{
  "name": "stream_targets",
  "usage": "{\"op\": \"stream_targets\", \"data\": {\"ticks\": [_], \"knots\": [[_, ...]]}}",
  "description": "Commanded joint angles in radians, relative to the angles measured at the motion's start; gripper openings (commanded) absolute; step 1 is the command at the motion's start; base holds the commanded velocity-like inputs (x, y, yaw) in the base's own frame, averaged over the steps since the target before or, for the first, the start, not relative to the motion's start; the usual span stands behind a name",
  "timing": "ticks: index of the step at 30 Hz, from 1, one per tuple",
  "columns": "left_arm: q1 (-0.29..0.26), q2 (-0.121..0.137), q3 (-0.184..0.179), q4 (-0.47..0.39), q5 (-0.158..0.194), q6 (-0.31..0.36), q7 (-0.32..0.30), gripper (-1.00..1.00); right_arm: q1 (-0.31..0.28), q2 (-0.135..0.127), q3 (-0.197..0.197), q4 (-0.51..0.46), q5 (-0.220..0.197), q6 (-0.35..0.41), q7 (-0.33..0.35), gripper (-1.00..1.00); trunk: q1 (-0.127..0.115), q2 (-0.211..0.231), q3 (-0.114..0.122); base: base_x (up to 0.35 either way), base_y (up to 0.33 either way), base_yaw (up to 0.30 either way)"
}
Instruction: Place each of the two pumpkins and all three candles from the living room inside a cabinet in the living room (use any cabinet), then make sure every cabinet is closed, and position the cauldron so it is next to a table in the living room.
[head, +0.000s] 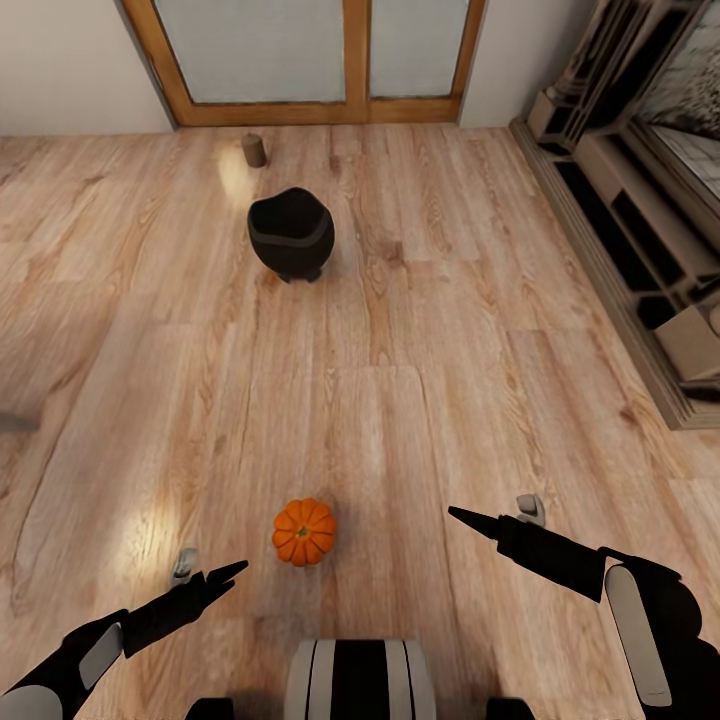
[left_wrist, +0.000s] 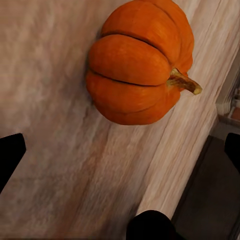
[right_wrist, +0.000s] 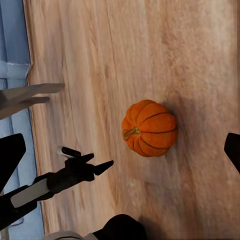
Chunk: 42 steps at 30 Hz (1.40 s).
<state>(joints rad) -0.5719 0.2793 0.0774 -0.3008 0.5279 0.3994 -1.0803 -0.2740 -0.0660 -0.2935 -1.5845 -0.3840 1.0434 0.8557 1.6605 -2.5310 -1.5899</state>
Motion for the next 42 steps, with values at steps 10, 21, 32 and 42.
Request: {"op": "stream_targets", "data": {"ticks": [10, 21, 32, 42], "knots": [[0.000, 0.000, 0.003, 0.000, 0.004, 0.011, -0.003, 1.00, -0.001, 0.000, -0.002, 0.000, 0.004, 0.004, 0.006, 1.00, 0.001, -0.001, -0.008, 0.000, 0.000, 0.000], [0.000, 0.000, 0.003, 0.000, 0.004, 0.010, -0.003, 1.00, -0.001, 0.000, -0.002, 0.000, 0.004, 0.004, 0.007, 1.00, 0.001, -0.001, -0.008, 0.062, -0.078, 0.000], [0.000, 0.000, 0.003, 0.000, 0.006, 0.010, -0.005, 1.00, -0.001, 0.000, -0.003, 0.000, 0.004, 0.004, 0.008, 1.00, 0.001, -0.001, -0.008, 0.128, -0.079, 0.000], [0.000, 0.000, 0.004, 0.000, 0.006, 0.009, -0.004, 1.00, -0.001, -0.001, -0.004, 0.000, 0.005, 0.004, 0.033, 1.00, 0.001, -0.001, -0.008, 0.140, 0.043, 0.000]]}}
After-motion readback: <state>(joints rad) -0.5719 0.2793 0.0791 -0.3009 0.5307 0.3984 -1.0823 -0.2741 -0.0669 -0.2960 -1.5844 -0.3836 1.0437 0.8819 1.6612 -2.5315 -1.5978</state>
